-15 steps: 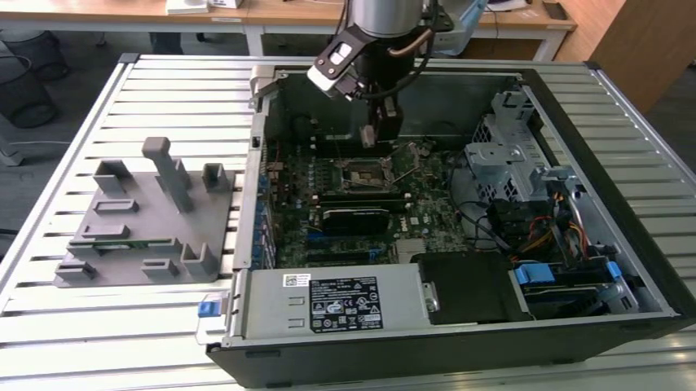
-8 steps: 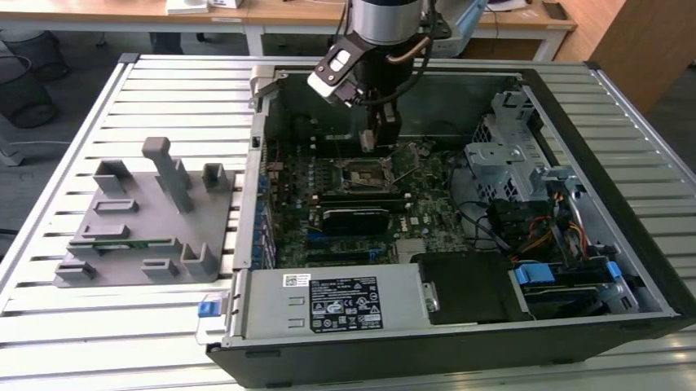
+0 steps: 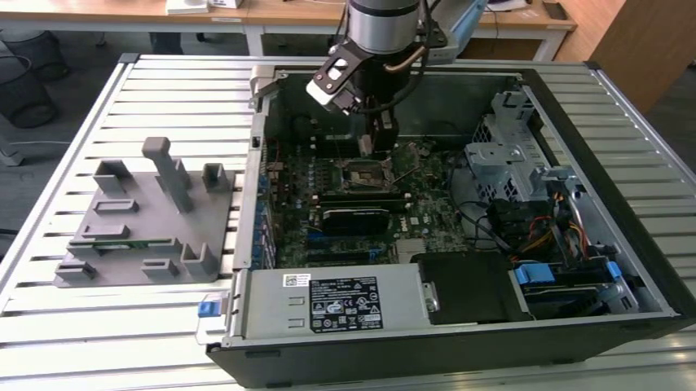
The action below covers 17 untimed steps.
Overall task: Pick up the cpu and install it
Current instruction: 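Place the cpu into insertion slot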
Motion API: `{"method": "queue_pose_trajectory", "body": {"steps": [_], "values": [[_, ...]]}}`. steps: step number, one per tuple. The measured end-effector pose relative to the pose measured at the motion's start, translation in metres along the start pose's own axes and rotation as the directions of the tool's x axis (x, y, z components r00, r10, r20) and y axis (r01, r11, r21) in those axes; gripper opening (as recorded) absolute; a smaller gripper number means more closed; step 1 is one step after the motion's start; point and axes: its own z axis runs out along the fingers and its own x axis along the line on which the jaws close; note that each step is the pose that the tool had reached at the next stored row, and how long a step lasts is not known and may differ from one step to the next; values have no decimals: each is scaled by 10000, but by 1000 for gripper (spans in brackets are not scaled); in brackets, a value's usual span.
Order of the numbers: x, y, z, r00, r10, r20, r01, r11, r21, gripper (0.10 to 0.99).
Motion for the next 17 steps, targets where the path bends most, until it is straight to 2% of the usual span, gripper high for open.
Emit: {"method": "queue_pose_trajectory", "body": {"steps": [17], "values": [[32, -73, 324, 9995, 321, 23, -321, 9995, -8, 545]]}}
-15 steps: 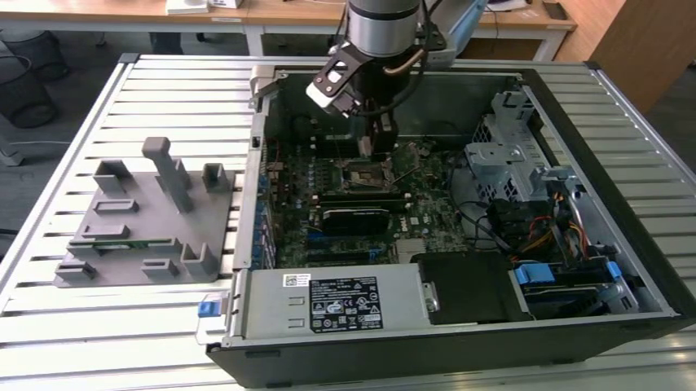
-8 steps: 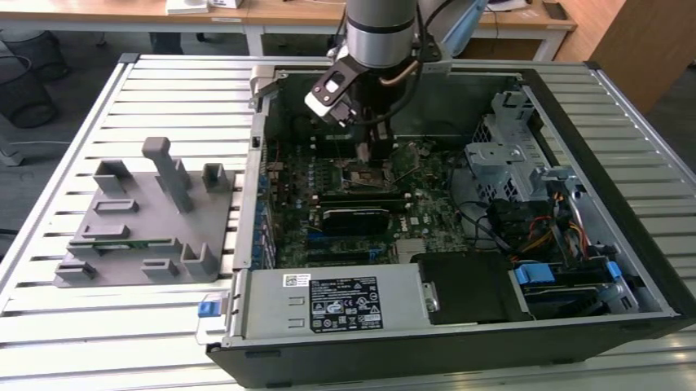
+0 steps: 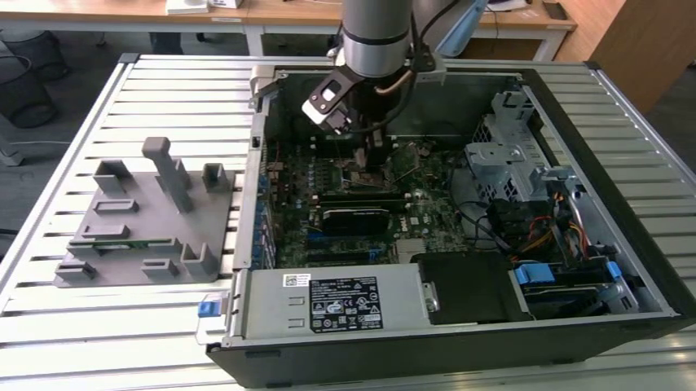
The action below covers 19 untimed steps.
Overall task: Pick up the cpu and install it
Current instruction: 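Place the cpu into insertion slot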
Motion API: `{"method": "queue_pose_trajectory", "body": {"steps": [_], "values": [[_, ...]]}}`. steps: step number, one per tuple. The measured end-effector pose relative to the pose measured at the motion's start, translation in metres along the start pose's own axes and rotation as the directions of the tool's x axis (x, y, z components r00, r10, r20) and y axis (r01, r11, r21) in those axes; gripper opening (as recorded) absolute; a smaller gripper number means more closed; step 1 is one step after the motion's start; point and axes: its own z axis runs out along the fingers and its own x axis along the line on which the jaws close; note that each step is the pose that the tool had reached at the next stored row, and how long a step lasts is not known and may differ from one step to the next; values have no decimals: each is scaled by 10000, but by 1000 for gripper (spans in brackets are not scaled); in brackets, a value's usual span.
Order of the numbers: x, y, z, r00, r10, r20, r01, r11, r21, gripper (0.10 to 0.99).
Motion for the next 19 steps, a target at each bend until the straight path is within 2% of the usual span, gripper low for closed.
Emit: {"method": "queue_pose_trajectory", "body": {"steps": [9, 19], "values": [[0, -32, 158, 10000, 8, 0, -8, 10000, 0, 545], [-1, -60, 288, 10000, 15, 1, -15, 10000, 0, 545]]}}
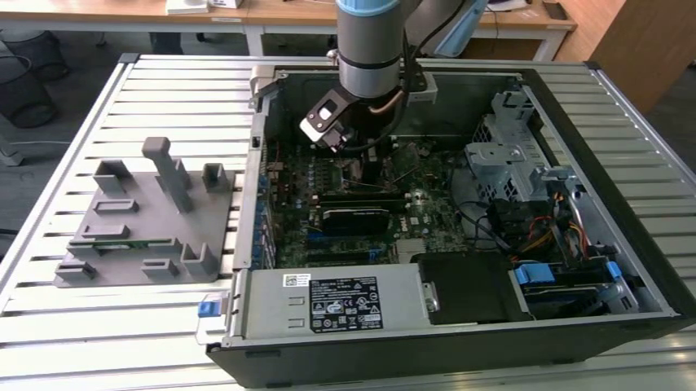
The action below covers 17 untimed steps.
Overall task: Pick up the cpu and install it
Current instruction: 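Place the cpu into insertion slot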
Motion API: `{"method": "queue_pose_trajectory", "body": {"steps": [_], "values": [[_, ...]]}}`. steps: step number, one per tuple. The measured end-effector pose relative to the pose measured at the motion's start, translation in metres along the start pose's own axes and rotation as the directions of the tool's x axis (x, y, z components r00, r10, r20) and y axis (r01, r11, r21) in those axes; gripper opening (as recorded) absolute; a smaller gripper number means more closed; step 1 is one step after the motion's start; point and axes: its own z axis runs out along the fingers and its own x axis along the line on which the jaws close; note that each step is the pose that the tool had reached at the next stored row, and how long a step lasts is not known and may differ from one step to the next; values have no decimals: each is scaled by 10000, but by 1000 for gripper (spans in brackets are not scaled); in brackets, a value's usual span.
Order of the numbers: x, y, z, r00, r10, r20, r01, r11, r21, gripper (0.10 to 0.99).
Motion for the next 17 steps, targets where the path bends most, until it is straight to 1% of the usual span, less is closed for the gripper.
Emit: {"method": "queue_pose_trajectory", "body": {"steps": [10, 17], "values": [[5, -14, 60, 10000, 14, 2, -14, 10000, 0, 545], [23, -17, 104, 10000, 20, 3, -20, 10000, -1, 545]]}}
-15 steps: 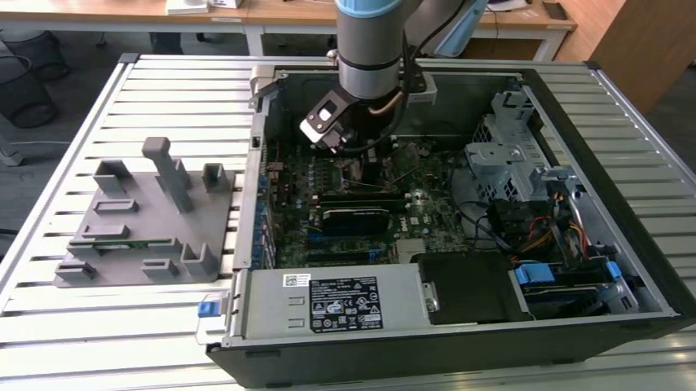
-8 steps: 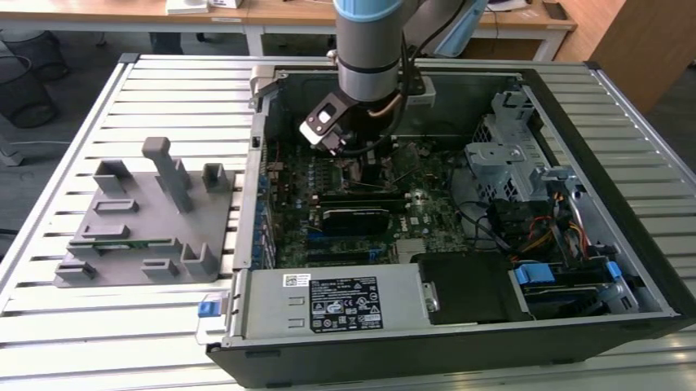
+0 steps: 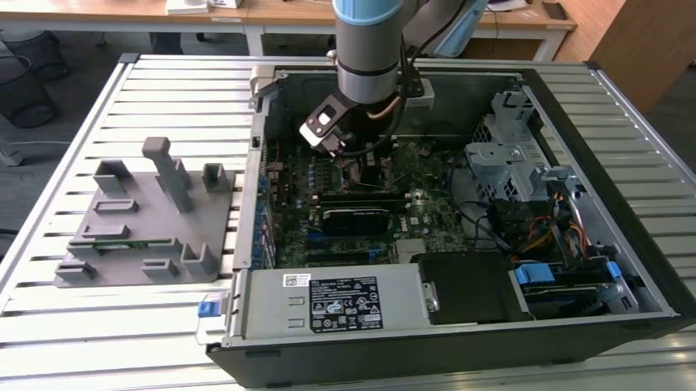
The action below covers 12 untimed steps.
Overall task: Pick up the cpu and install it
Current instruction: 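Place the cpu into insertion slot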
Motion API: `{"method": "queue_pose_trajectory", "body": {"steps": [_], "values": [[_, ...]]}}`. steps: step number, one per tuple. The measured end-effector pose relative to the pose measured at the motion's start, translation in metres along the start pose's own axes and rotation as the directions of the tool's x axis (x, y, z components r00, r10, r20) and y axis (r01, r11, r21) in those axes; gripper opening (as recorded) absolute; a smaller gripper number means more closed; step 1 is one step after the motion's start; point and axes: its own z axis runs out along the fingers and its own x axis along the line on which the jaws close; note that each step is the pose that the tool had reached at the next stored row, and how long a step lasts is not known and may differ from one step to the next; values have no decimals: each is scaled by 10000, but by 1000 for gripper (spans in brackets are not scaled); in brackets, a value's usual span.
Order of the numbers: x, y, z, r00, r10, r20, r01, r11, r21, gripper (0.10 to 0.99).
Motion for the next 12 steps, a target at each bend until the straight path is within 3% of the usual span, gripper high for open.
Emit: {"method": "queue_pose_trajectory", "body": {"steps": [10, 12], "values": [[9, -1, 19, 10000, -1, 32, 1, 10000, -2, 545], [8, -1, 19, 10000, -2, 45, 2, 10000, -2, 612]]}}
